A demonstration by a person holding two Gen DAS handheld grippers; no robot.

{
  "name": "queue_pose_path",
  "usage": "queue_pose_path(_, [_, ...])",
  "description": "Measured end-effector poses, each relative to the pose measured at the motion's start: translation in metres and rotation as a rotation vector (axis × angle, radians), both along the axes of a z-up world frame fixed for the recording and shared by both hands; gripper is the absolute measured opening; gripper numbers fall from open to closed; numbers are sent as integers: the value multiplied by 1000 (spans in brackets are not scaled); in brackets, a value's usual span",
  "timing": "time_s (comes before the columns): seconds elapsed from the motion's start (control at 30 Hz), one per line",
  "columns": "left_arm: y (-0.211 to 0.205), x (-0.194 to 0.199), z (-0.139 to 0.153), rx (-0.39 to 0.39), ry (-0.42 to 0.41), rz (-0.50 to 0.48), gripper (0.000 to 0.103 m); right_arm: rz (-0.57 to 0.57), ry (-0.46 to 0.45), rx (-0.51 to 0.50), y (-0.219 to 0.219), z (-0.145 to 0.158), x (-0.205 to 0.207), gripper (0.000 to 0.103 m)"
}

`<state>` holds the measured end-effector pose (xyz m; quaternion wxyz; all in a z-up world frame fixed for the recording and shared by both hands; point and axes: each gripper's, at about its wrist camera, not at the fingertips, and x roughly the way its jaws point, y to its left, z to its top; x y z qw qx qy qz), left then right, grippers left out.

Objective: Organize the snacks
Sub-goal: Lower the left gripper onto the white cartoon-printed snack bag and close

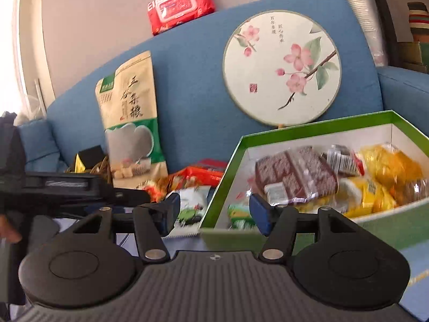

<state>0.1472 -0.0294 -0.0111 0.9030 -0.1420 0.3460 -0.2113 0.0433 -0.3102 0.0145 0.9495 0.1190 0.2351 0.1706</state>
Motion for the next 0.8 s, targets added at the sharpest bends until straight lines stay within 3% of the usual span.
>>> queue_pose_path(0.1, [-7, 15, -8, -22, 18, 32, 103, -2, -31, -33, 3, 2, -1, 96])
queue_pose_path(0.27, [-26, 42, -21, -15, 44, 61, 103, 6, -8, -50, 3, -3, 6, 98])
queue_pose_path(0.3, [-29, 47, -24, -9, 54, 49, 98, 8, -11, -54, 4, -3, 6, 98])
queue_pose_path(0.33, [-32, 51, -28, 9, 69, 31, 62, 12, -11, -56, 4, -4, 6, 98])
queue_pose_path(0.47, [-22, 43, -34, -4, 105, 3, 56, 53, 7, -45, 5, -2, 5, 98])
queue_pose_path(0.67, [17, -21, -38, -26, 146, -96, 61, 135, 3, -44, 17, 5, -6, 97])
queue_pose_path(0.73, [29, -38, -37, -56, 165, -87, 91, 160, 27, -35, 23, 7, -10, 97])
queue_pose_path(0.8, [47, -50, -34, -89, 173, -53, 99, 223, 58, -6, 29, 7, -14, 97])
